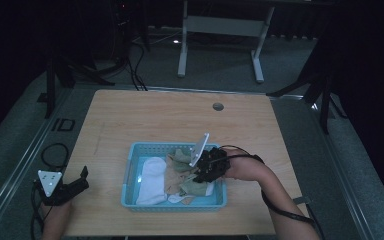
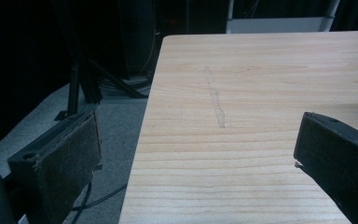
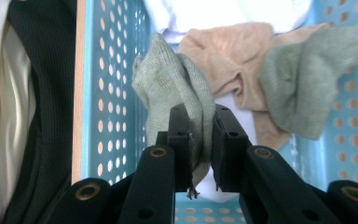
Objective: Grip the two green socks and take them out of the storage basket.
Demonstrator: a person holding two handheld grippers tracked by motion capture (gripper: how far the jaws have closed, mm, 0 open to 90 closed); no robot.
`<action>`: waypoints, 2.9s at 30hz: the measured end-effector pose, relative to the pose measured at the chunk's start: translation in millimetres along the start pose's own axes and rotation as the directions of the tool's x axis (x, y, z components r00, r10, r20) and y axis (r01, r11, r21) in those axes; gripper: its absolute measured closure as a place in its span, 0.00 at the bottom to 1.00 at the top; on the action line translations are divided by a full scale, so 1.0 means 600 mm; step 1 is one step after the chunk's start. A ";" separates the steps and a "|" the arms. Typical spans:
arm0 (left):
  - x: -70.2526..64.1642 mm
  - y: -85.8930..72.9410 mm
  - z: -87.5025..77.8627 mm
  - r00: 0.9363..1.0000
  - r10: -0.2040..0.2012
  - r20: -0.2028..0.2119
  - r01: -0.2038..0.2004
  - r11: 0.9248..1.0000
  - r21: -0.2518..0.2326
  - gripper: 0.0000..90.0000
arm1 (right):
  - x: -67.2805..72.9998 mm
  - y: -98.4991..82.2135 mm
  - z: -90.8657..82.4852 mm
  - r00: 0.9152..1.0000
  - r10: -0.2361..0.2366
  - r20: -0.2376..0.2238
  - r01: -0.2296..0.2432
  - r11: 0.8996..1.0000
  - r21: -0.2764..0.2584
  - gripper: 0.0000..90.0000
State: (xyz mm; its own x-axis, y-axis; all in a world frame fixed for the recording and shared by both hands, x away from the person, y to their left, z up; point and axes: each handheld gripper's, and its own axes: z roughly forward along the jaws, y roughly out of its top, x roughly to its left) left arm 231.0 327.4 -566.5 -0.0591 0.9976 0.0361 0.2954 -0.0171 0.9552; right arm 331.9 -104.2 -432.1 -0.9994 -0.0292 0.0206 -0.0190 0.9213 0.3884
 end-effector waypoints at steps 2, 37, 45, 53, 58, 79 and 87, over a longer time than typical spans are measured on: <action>0.000 0.000 0.000 1.000 0.000 0.000 0.000 1.000 0.001 0.00 | -0.001 -0.001 -0.003 1.000 0.001 -0.003 -0.001 1.000 -0.010 0.88; 0.000 0.000 0.000 1.000 -0.003 -0.002 0.003 1.000 0.003 0.00 | -0.012 -0.096 -0.146 0.978 0.145 0.150 -0.125 0.983 -0.138 0.88; 0.000 0.000 0.001 1.000 -0.002 -0.002 0.002 1.000 0.005 0.00 | -0.015 -0.144 -0.168 0.961 0.212 0.175 -0.185 0.970 -0.156 0.88; -0.001 0.000 0.001 1.000 0.000 -0.005 0.001 1.000 0.005 0.00 | -0.021 -0.198 -0.168 0.939 0.280 0.198 -0.253 0.956 -0.152 0.88; -0.001 0.000 0.001 1.000 0.000 -0.004 0.000 1.000 0.006 0.00 | -0.027 -0.221 -0.160 0.930 0.313 0.192 -0.284 0.945 -0.161 0.88; -0.001 0.000 0.001 1.000 0.002 -0.004 -0.002 1.000 0.007 0.00 | -0.027 -0.304 -0.075 0.903 0.405 0.143 -0.393 0.913 -0.107 0.88; -0.001 0.000 0.001 1.000 0.003 -0.003 -0.003 1.000 0.007 0.00 | -0.026 -0.320 -0.035 0.902 0.420 0.105 -0.415 0.908 -0.060 0.88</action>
State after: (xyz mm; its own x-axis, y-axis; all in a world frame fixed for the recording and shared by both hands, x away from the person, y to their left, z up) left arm 231.6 326.8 -566.5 -0.0615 0.9973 0.0401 0.3023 -0.0197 0.9530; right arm 352.0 -288.8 -487.3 -0.9122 0.4007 0.0851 0.3997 0.8250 0.3995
